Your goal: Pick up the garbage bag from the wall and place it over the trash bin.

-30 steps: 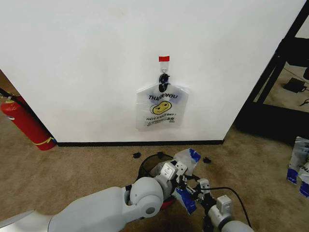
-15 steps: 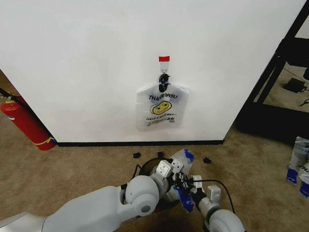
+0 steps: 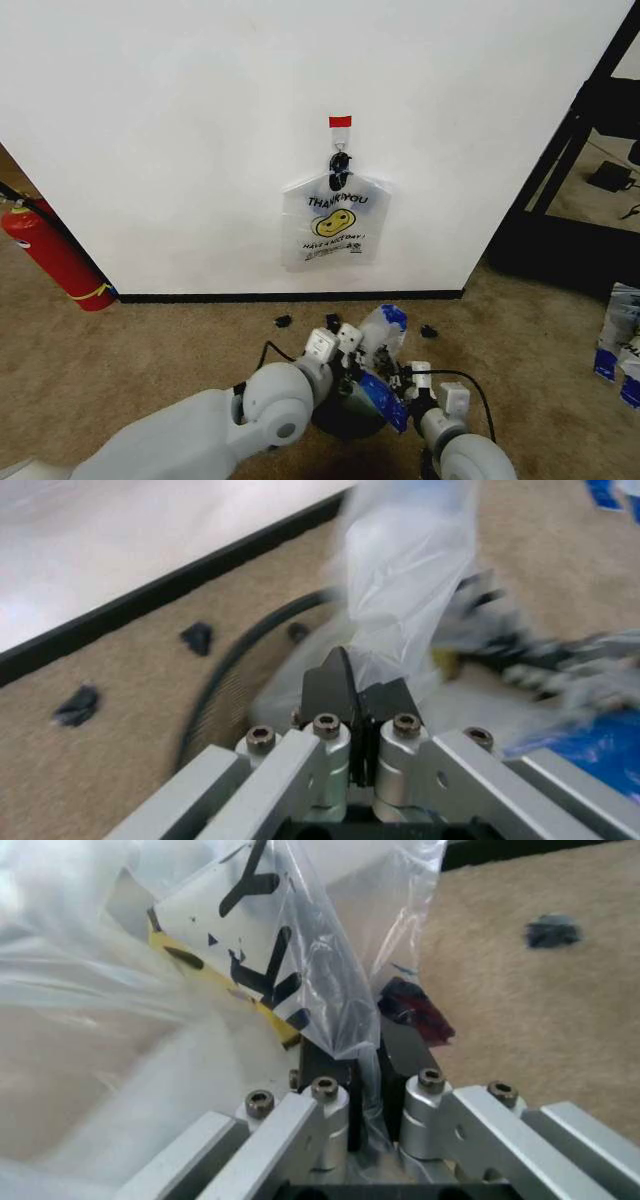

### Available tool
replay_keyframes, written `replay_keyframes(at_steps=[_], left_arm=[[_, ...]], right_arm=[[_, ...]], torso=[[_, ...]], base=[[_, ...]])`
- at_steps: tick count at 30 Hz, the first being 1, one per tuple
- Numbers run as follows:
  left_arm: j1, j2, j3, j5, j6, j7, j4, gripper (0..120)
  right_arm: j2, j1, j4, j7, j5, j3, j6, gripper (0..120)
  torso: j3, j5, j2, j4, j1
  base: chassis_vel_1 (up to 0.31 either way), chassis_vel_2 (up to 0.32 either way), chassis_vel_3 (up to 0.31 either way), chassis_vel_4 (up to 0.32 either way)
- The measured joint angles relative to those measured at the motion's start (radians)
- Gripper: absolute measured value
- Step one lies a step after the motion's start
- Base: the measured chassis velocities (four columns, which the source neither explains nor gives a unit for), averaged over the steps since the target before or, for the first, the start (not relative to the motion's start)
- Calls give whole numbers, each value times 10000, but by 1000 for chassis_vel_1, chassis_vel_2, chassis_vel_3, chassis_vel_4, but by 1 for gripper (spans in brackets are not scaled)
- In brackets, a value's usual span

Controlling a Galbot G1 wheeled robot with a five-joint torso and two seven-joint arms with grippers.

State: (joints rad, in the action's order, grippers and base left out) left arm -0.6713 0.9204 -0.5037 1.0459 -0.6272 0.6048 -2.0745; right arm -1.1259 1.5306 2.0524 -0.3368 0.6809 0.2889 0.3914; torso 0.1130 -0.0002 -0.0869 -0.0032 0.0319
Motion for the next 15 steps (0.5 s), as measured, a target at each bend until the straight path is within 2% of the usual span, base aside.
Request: replay_keyframes(at_steps=[7, 15], left_arm=[[-748, -627, 599, -3, 37, -19, -86, 0], [-1091, -1105, 770, -8, -78, -23, -421, 0]], right_arm=[[84, 97, -5, -217, 218, 564, -205, 1], [29, 114, 8, -298, 295, 584, -229, 1]], torso=[[0, 0, 0, 2, 0], [0, 2, 0, 0, 0]], base=[[0, 0, 0, 0], [0, 0, 0, 0]])
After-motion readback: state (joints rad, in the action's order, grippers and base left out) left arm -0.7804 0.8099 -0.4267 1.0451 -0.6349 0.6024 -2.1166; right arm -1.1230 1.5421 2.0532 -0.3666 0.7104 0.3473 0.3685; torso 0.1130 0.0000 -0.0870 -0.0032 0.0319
